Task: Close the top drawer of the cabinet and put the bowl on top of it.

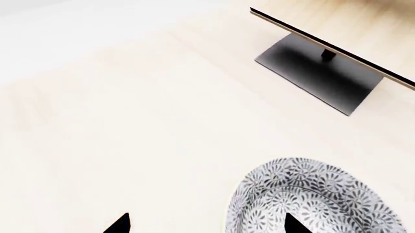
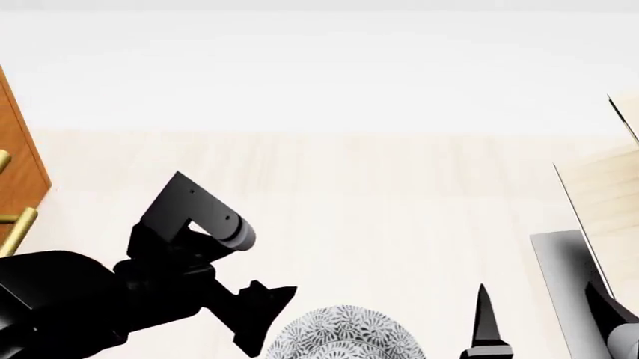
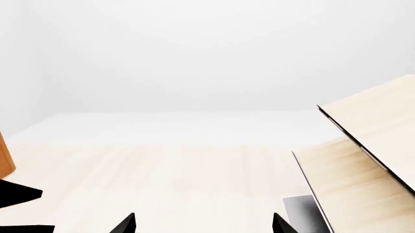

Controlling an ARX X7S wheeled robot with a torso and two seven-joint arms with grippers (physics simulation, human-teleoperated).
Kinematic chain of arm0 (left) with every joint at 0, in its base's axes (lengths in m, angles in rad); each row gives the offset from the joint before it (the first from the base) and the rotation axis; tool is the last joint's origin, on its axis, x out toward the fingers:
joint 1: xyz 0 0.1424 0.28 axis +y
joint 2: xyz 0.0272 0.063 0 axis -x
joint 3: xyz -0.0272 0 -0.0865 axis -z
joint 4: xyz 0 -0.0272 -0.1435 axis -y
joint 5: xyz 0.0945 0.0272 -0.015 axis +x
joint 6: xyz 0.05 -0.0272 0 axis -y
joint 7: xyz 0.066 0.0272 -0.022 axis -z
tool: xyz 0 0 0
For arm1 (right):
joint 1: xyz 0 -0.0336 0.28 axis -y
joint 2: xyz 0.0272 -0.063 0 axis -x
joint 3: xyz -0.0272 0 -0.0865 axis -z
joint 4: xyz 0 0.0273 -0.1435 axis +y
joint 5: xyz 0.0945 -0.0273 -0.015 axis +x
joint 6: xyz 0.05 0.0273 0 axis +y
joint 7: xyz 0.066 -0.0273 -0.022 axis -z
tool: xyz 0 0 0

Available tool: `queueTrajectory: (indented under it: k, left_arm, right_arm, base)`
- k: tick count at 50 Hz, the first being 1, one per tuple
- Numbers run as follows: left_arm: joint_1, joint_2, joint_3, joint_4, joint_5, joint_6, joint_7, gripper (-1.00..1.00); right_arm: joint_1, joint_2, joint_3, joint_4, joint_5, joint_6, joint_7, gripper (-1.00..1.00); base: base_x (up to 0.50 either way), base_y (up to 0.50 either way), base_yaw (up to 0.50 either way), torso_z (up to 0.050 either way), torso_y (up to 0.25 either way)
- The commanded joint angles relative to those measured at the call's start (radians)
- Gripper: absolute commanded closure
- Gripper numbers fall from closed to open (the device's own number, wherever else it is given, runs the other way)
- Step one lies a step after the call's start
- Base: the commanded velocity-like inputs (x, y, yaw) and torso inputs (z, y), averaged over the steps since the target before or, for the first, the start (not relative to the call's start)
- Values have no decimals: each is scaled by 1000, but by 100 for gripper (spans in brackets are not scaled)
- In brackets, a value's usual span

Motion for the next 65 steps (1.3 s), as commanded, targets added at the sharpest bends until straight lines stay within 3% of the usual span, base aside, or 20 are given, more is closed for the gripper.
queueTrajectory:
  k: [1,14,65]
  left_arm:
    - [4,47,1,-69,24,57,30,-100]
    - [1,94,7,-199,25,112,74,-100]
    - [73,161,116,-414,111,295,121,-100]
  right_arm:
    - [-4,-9,12,4,-12,-2,-22,-100]
    - [-24,-14,6,23,-38,-23,-41,-100]
    - [-47,-15,-10,39,-72,-58,-55,-100]
  base:
    - [0,0,0,0,0]
    - [0,0,0,0,0]
    - [0,0,0,0,0]
